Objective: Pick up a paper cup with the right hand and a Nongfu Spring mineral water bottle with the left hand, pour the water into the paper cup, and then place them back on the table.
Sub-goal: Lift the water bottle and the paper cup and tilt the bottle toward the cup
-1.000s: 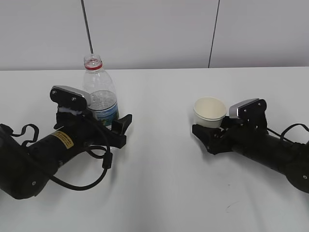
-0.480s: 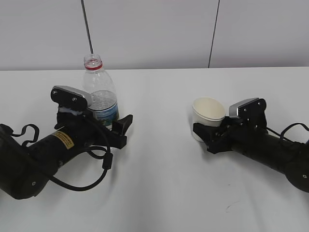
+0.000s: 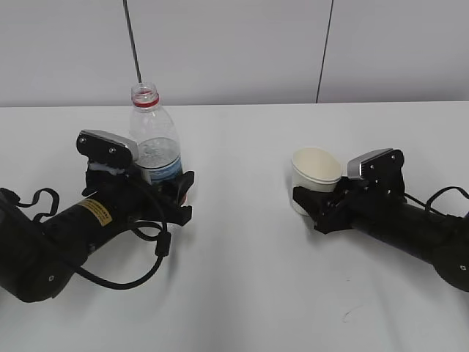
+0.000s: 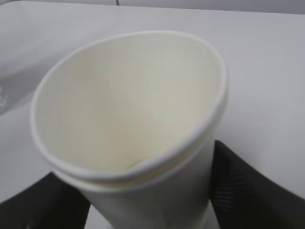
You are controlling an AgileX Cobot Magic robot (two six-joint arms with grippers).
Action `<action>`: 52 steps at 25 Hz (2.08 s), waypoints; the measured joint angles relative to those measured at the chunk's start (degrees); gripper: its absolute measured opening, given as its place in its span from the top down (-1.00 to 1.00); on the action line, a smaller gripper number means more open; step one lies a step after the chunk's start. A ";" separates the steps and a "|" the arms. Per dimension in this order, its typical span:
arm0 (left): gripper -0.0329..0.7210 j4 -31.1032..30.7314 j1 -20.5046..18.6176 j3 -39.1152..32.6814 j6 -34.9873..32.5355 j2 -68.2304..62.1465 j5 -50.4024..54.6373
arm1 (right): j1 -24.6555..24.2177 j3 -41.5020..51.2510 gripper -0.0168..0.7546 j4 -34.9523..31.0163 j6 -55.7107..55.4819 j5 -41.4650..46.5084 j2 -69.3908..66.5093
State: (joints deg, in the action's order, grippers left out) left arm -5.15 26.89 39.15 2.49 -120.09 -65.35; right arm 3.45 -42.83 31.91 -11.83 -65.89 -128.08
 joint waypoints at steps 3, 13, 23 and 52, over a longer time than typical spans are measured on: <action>-0.16 -0.05 0.00 0.00 0.00 0.00 0.00 | 0.00 -0.11 -0.37 4.53 -0.02 -0.04 0.00; -0.03 -0.04 0.00 0.05 0.00 0.00 -0.23 | 0.26 -3.02 -0.37 20.12 -7.74 -0.13 0.00; 0.01 -0.48 0.00 0.00 -16.93 4.83 6.59 | 5.99 -4.50 -0.37 24.58 -10.98 -0.13 0.00; 0.02 5.15 0.00 -0.36 -62.05 12.66 14.28 | 6.68 -4.50 -0.37 32.94 -17.84 -0.03 7.65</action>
State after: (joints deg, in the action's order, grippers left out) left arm 0.00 26.89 38.79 -59.56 -107.43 -51.07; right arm 10.13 -47.33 64.85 -29.67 -65.92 -120.43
